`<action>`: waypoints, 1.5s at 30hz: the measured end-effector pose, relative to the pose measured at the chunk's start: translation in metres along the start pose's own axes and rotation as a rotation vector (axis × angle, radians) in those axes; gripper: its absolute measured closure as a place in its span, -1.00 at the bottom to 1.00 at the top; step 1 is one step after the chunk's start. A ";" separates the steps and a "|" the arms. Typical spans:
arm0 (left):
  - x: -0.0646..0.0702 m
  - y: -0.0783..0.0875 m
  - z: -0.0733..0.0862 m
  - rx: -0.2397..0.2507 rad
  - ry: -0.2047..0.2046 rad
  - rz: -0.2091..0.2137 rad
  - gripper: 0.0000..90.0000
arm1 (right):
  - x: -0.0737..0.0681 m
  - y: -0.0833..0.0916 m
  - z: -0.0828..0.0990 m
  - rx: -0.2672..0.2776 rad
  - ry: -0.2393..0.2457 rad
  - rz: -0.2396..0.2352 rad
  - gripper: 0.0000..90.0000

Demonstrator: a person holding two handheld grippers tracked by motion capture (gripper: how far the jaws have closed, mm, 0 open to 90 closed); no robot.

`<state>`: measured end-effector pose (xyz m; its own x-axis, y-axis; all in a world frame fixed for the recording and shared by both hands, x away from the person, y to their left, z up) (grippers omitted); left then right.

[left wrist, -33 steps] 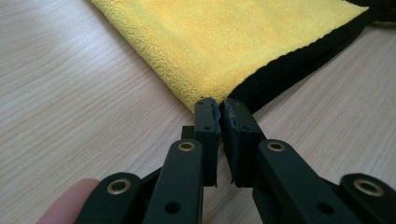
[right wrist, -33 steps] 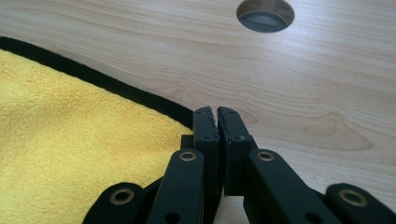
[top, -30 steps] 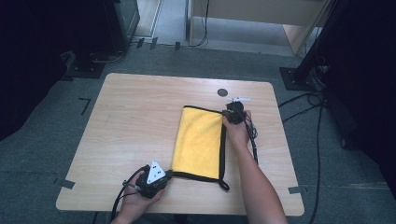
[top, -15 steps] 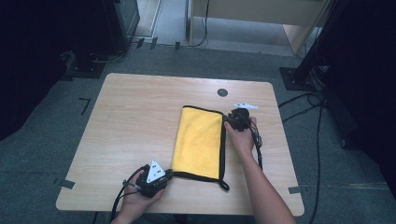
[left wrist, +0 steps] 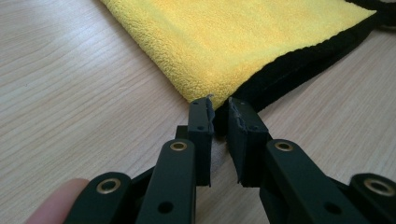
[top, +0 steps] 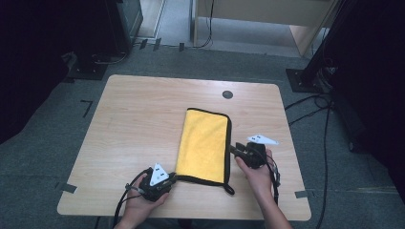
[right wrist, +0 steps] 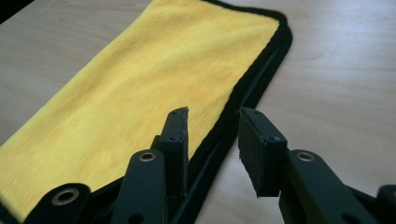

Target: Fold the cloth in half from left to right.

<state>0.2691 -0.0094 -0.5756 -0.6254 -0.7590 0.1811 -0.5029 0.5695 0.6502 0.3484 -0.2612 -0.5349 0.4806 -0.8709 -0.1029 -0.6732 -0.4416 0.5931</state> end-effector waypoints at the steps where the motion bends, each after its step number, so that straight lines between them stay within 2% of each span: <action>1: 0.000 0.000 0.000 0.000 0.000 0.000 0.76 | 0.000 0.000 0.000 0.000 0.000 0.000 0.41; 2: 0.000 0.000 0.000 -0.001 0.001 0.001 0.76 | -0.012 0.011 0.010 0.002 0.013 -0.008 0.40; 3: 0.000 0.000 0.000 -0.002 0.002 0.002 0.76 | -0.017 0.016 0.014 0.001 0.014 -0.015 0.40; 6: 0.000 0.000 0.000 -0.001 0.004 0.002 0.75 | -0.030 0.026 0.030 -0.007 0.023 -0.036 0.39; 10: 0.000 0.000 0.000 -0.001 0.005 0.001 0.75 | -0.043 0.040 0.050 -0.011 0.006 -0.059 0.38; 14: 0.000 0.000 0.000 -0.001 0.008 0.004 0.74 | -0.059 0.048 0.072 -0.020 -0.029 -0.108 0.37; 16: 0.000 0.000 0.000 0.000 0.009 0.004 0.74 | -0.065 0.047 0.083 -0.049 -0.021 -0.128 0.37; 19: 0.000 0.000 0.000 0.000 0.012 0.005 0.74 | -0.068 0.046 0.094 -0.083 0.001 -0.123 0.52; 21: 0.000 0.000 0.000 0.000 0.012 0.006 0.74 | -0.070 0.046 0.094 -0.088 0.003 -0.131 0.76; 22: 0.000 0.000 0.000 0.000 0.013 0.007 0.74 | -0.070 0.047 0.093 -0.085 0.020 -0.127 0.85; 24: 0.000 0.000 0.000 -0.001 0.012 0.006 0.74 | -0.071 0.050 0.092 -0.083 0.024 -0.139 0.92; 31: 0.002 0.001 0.001 0.000 -0.011 0.005 0.80 | -0.064 0.062 0.086 -0.062 0.028 -0.126 0.94; 36: 0.003 0.001 0.003 -0.018 -0.024 0.006 0.89 | -0.063 0.056 0.097 -0.127 0.051 -0.110 0.94; 39: 0.003 0.002 0.004 -0.023 -0.028 0.002 1.00 | -0.062 0.054 0.099 -0.140 0.074 -0.102 0.93; 45: 0.007 0.003 0.005 -0.028 -0.050 0.016 1.00 | -0.059 0.056 0.099 -0.151 0.078 -0.102 0.94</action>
<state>0.2601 -0.0118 -0.5763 -0.6626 -0.7326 0.1555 -0.4758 0.5721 0.6681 0.2264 -0.2562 -0.5749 0.5878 -0.8014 -0.1104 -0.5293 -0.4842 0.6967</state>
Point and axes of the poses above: each handheld gripper's, and its own axes: y roughly backward along the jaws, z roughly out of its underside, x roughly to its right, the point moved 9 cm from there along -y, roughly forward along the jaws, and after that the axes turned 11 degrees about y, right-handed, at the moved point
